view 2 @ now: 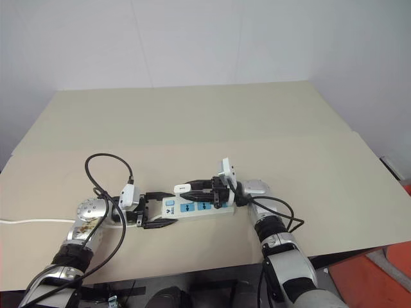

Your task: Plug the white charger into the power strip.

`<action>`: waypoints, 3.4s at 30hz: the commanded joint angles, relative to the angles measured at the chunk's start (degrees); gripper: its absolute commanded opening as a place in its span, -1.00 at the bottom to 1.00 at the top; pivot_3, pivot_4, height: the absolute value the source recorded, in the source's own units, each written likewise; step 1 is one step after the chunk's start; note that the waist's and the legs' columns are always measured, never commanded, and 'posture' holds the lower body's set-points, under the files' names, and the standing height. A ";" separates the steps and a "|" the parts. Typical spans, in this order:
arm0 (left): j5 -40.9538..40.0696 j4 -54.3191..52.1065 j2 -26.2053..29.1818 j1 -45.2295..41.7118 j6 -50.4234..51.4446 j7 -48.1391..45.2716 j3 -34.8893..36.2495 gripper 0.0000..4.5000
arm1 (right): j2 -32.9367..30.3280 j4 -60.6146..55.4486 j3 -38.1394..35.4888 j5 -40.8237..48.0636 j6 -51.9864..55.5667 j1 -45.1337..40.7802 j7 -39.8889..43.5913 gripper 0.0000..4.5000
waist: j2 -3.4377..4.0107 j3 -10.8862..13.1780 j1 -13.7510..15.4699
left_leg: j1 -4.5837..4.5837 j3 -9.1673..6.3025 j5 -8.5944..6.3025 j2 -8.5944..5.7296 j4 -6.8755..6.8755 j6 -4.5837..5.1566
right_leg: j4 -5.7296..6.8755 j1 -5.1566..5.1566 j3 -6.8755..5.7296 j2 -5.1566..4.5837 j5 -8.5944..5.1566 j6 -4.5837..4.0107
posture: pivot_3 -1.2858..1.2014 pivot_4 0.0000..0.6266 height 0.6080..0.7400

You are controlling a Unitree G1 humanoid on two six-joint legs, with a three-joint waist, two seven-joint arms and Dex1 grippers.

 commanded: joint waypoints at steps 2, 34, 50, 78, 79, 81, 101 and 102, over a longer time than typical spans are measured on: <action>0.89 -1.43 0.87 0.47 0.21 -0.26 -0.62 0.45 | -2.25 3.76 0.62 -2.93 -1.98 0.47 1.43 -0.51 | 0.00 0.00 0.02 | 0.00 0.00 0.00 0.00 0.00 0.01 | 0.00 -0.01 0.01 0.00 0.00 0.00 | 0.03 -0.52 1.00; 0.68 -2.62 0.40 0.82 0.95 0.51 -1.00 0.45 | -4.36 18.27 5.04 -10.52 -8.74 -8.19 2.47 -0.19 | 0.21 -0.22 -0.20 | 0.24 0.04 -0.02 0.14 -0.02 0.02 | 0.05 0.06 0.19 -0.02 0.03 -0.08 | 0.03 -0.52 1.00; 0.86 -3.32 0.40 0.69 1.60 1.43 -0.88 0.45 | -7.73 9.83 4.43 -5.23 -12.20 -7.07 8.04 0.98 | 0.20 -0.21 0.16 | 0.13 0.05 -0.04 0.11 -0.20 0.05 | -0.05 -0.03 0.15 -0.05 0.02 -0.10 | 0.03 -0.52 1.00; -10.20 -12.90 19.76 4.97 8.51 -9.16 13.70 0.99 | -44.56 -34.24 -9.40 0.74 16.32 19.53 -2.60 1.00 | 0.22 0.10 0.19 | -0.80 0.09 -0.04 0.11 -0.07 0.06 | -0.11 -0.91 0.15 -0.02 0.00 -0.07 | 0.03 -0.52 1.00; -9.72 -12.63 21.22 5.39 8.87 -9.02 14.15 0.99 | -46.21 -34.79 -9.73 -0.06 17.43 20.39 -3.27 1.00 | 0.23 0.10 0.26 | -0.79 0.09 -0.04 0.11 -0.06 0.07 | -0.30 -0.92 0.15 -0.04 -0.01 -0.07 | 0.03 -0.52 1.00; -9.39 -12.27 23.43 6.40 9.55 -8.94 15.12 0.99 | -48.93 -35.52 -10.50 -1.32 18.37 22.21 -4.22 1.00 | 0.22 0.11 0.32 | -0.76 0.08 -0.05 0.14 -0.06 0.08 | -0.31 -0.90 0.15 -0.04 -0.01 -0.06 | 0.03 -0.52 1.00; -9.20 -19.52 24.84 12.95 16.04 -0.77 17.33 0.99 | -51.15 -49.21 -23.76 3.07 26.09 37.98 -14.40 1.00 | 0.16 0.16 1.01 | -0.78 0.14 -0.06 0.12 -0.07 0.09 | -0.30 -0.92 0.19 -0.04 -0.04 -0.05 | 0.03 -0.52 1.00; -9.44 -19.97 24.77 13.24 16.19 -0.58 17.42 0.99 | -50.40 -49.14 -23.19 2.84 25.80 37.43 -15.00 1.00 | 0.16 0.16 1.02 | -0.78 0.14 -0.06 0.12 -0.07 0.09 | -0.29 -0.92 0.19 -0.03 -0.04 -0.05 | 0.03 -0.52 1.00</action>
